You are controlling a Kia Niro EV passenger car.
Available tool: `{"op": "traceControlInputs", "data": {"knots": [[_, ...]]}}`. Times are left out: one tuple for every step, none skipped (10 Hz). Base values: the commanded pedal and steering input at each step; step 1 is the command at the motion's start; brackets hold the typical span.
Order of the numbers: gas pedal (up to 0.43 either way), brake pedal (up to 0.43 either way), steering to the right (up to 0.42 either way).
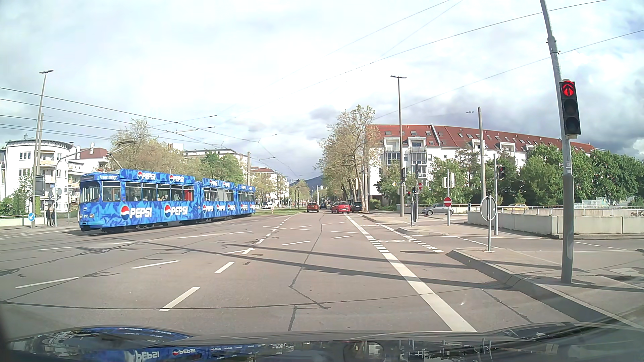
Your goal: Follow the waypoints while adhering to traffic rules and regulations
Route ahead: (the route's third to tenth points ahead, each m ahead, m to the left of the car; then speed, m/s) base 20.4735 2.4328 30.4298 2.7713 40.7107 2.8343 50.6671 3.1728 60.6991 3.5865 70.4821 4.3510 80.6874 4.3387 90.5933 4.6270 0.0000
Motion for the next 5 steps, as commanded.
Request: {"op": "traceControlInputs", "data": {"knots": [[0.000, 0.152, -0.003], [0.000, 0.152, -0.003], [0.000, 0.152, -0.003], [0.000, 0.152, -0.003], [0.000, 0.152, -0.003]]}}
